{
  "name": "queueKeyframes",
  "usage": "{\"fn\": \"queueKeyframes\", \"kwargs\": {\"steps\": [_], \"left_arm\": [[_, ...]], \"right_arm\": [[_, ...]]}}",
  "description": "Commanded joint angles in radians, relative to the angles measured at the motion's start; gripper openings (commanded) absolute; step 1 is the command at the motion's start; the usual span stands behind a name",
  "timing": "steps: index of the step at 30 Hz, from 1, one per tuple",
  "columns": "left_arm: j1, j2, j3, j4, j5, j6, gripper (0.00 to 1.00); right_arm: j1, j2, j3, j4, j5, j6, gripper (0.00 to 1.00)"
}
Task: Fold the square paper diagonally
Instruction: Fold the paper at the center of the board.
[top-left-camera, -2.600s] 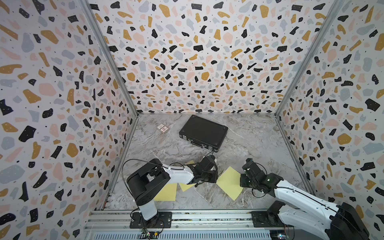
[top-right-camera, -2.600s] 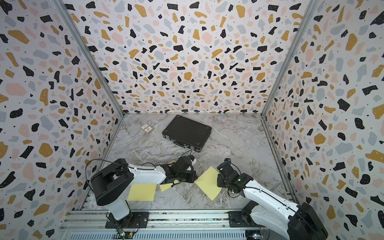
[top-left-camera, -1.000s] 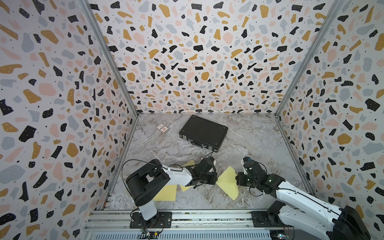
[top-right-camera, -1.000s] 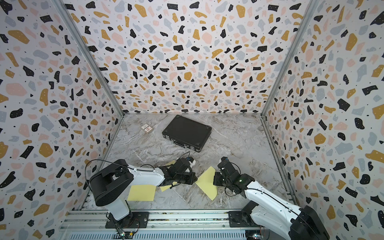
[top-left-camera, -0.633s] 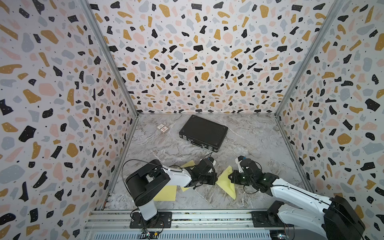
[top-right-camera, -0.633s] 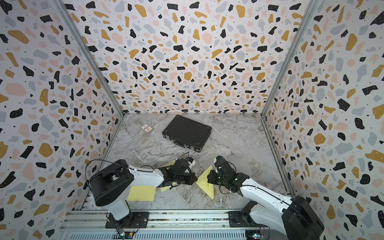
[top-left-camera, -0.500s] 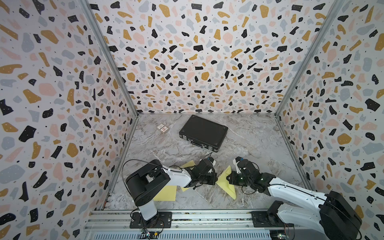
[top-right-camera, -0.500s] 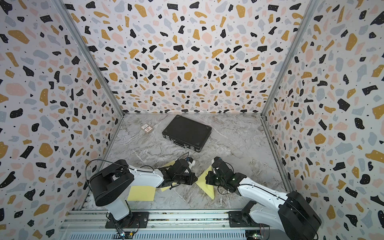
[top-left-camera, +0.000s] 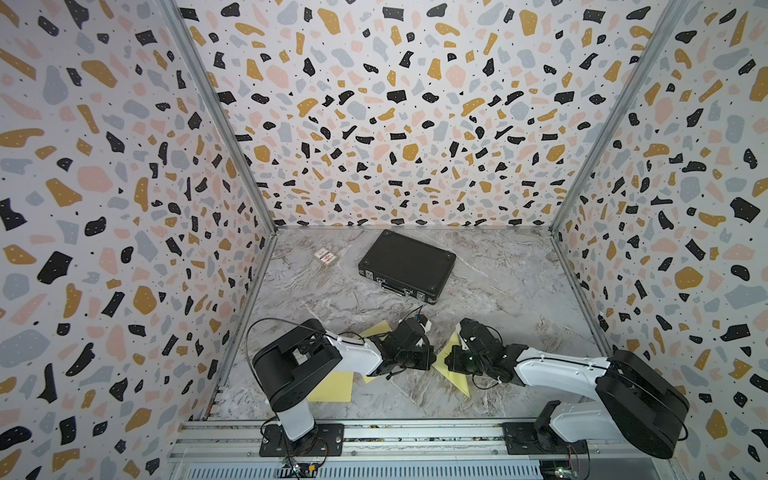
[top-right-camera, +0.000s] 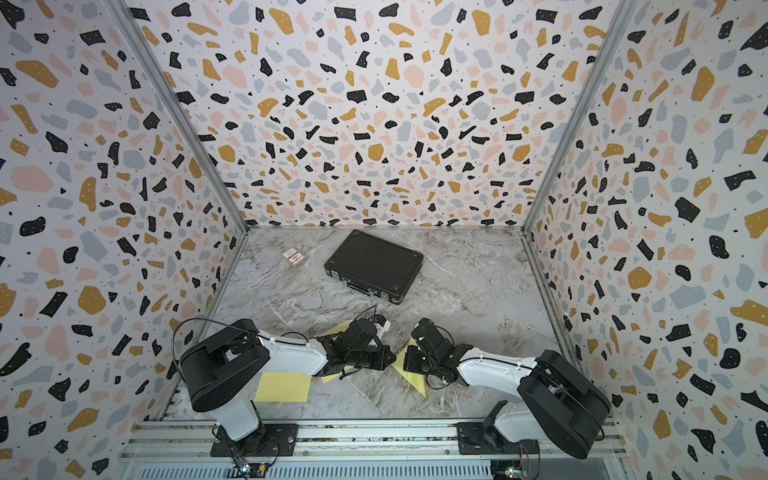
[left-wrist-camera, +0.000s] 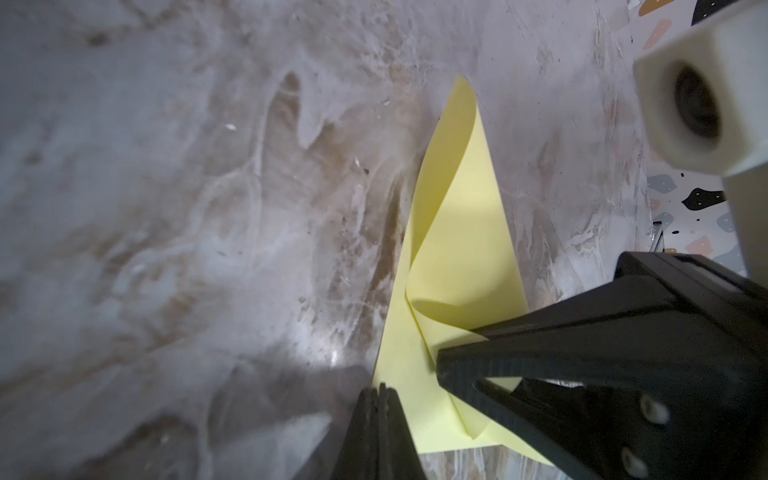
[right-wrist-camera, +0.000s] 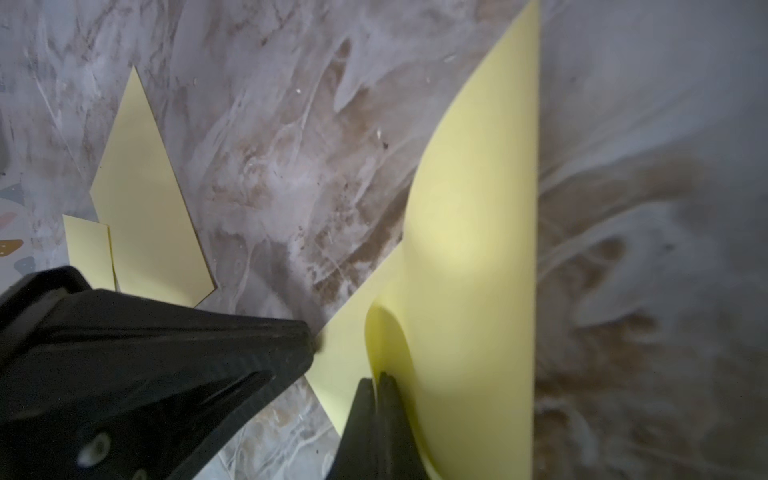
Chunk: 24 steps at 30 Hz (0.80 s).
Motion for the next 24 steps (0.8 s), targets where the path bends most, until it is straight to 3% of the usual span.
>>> {"fn": "queueKeyframes", "kwargs": {"steps": [1, 13, 24], "left_arm": [[-0.002, 0.041, -0.042, -0.096, -0.009, -0.001, 0.07], [-0.002, 0.036, -0.045, -0.105, -0.017, 0.0, 0.07], [-0.01, 0.04, -0.036, -0.112, -0.026, -0.001, 0.07]], "right_arm": [[0.009, -0.003, 0.026, 0.001, 0.023, 0.007, 0.0], [0.012, -0.057, 0.032, -0.038, 0.048, -0.011, 0.0], [0.014, 0.02, 0.043, -0.005, 0.036, -0.007, 0.0]]}}
